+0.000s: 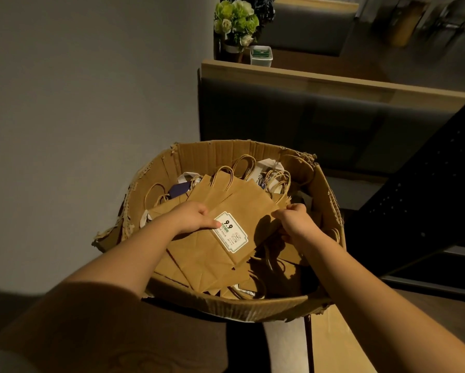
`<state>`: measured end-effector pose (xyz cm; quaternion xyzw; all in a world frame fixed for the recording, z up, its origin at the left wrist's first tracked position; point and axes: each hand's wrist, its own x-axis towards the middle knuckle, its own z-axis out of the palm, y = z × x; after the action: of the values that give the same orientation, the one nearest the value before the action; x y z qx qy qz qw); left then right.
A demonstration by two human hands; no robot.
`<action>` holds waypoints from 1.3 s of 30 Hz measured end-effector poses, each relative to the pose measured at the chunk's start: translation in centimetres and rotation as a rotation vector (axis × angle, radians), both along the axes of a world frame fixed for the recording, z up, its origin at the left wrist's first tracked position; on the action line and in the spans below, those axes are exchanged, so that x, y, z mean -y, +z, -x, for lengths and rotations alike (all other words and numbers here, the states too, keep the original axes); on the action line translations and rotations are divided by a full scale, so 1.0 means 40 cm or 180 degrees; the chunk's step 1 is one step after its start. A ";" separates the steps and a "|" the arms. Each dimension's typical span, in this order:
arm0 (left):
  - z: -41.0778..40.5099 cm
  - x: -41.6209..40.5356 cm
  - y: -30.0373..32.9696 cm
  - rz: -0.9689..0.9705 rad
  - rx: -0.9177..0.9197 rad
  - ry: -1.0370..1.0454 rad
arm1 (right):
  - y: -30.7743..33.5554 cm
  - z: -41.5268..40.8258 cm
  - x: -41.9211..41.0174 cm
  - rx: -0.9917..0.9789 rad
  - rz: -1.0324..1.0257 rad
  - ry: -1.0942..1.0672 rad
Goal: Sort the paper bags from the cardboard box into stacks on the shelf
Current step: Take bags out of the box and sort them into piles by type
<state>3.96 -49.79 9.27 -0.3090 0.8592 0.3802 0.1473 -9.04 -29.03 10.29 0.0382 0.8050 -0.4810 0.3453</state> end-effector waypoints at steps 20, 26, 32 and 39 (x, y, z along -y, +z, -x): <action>-0.050 0.053 0.005 0.0040 -0.0222 0.1291 | 0.008 -0.074 0.066 0.0205 -0.0754 0.1258; -0.048 0.031 0.013 -0.0019 0.0019 0.1124 | -0.006 -0.084 0.067 -0.0066 -0.0683 0.1312; -0.057 0.013 0.000 -0.0489 -0.0241 0.1179 | -0.006 -0.089 0.064 -0.0054 -0.0603 0.1361; -0.042 -0.010 -0.010 -0.0722 0.0019 0.1141 | -0.018 -0.086 0.072 0.0219 -0.0311 0.0980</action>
<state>5.63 -49.38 8.88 -0.4395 0.7417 0.4937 0.1137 -5.59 -31.93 9.58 -0.0524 0.8114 -0.3811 0.4401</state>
